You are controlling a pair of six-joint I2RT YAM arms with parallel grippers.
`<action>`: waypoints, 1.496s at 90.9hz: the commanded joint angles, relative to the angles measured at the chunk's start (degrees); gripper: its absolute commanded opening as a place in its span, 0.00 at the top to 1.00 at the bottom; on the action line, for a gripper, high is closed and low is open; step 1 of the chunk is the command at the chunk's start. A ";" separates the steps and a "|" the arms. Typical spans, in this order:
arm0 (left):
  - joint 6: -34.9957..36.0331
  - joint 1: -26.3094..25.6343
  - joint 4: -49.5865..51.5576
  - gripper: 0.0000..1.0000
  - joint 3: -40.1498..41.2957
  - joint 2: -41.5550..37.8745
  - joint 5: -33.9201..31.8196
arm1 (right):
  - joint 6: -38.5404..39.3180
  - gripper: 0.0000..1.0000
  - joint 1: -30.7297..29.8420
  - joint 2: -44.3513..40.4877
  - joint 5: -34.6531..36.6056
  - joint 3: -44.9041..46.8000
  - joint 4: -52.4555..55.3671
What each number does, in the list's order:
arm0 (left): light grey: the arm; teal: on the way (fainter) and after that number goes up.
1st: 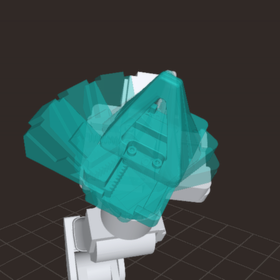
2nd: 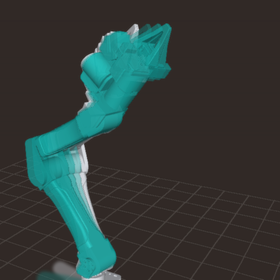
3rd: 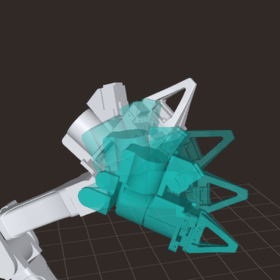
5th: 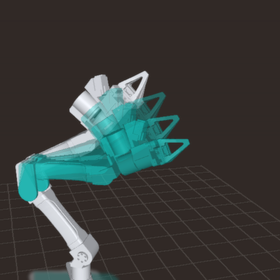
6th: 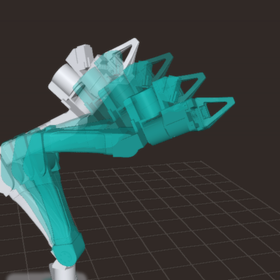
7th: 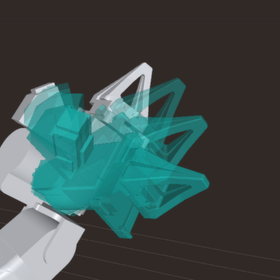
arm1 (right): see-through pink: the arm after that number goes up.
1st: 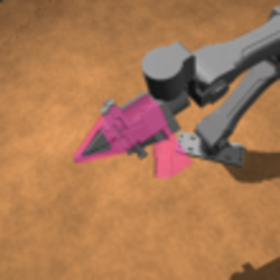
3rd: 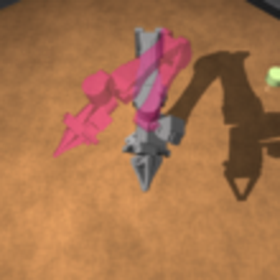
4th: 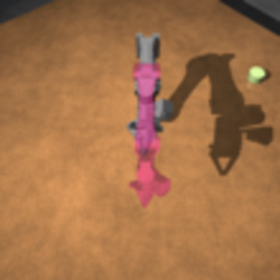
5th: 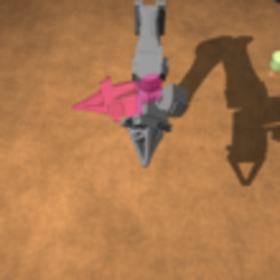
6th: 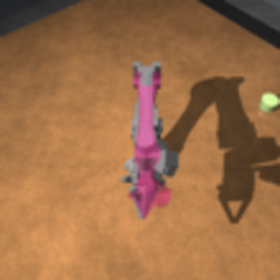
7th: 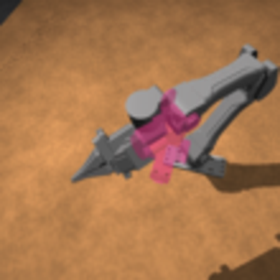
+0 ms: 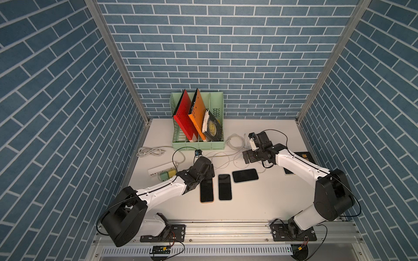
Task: Unplug the charging cable from the phone
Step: Pick up the phone at the center of the board.
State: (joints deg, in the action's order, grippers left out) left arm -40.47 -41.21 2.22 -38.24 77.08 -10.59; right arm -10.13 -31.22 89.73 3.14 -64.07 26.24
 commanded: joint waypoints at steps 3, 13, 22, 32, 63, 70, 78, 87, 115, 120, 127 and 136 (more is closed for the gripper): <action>1.35 0.21 -1.40 0.27 -1.67 1.00 1.19 | 1.45 0.04 -0.37 0.03 -4.75 0.42 2.66; 1.38 0.25 -1.69 0.27 -1.30 1.08 1.45 | -1.02 0.06 -0.18 1.03 -6.68 3.30 0.40; 1.27 0.25 -1.70 0.27 -0.52 0.78 1.33 | -2.73 0.07 0.82 2.76 -7.24 5.73 -2.14; 1.20 0.25 -1.25 0.27 -0.01 -0.20 1.09 | -4.06 0.09 2.36 4.35 -9.67 7.72 -3.31; 0.90 0.25 -1.31 0.27 1.62 -1.42 0.38 | 1.34 0.03 -4.25 -0.64 -3.66 9.83 2.31; 1.04 0.33 -1.66 0.27 1.44 -1.00 0.40 | 3.30 0.01 -7.55 -0.34 -0.68 9.23 4.34; 1.18 0.40 -1.86 0.27 1.01 -0.26 0.78 | 5.39 0.00 -9.96 0.73 2.15 7.53 6.42; 1.18 0.45 -2.17 0.27 0.95 -0.09 1.02 | 9.12 0.00 -11.95 2.21 4.73 3.63 9.44; 0.92 1.03 -2.26 0.27 3.63 -3.11 0.60 | 33.73 0.01 -14.47 5.15 6.44 -4.15 15.26; 0.84 1.12 -2.23 0.27 4.13 -3.83 0.48 | 36.67 0.00 -14.35 6.31 6.90 -5.16 16.89; 0.85 1.35 -2.26 0.27 4.86 -4.65 0.40 | 40.03 0.01 -13.97 8.99 6.46 -7.00 21.26; 0.76 1.56 -1.88 0.27 5.28 -5.32 0.30 | 42.49 0.00 -13.40 12.34 5.31 -8.91 24.68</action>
State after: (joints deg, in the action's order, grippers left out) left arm -40.07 -40.18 -0.10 -33.71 73.01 -9.37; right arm 24.60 -45.17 98.50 9.13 -70.96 43.16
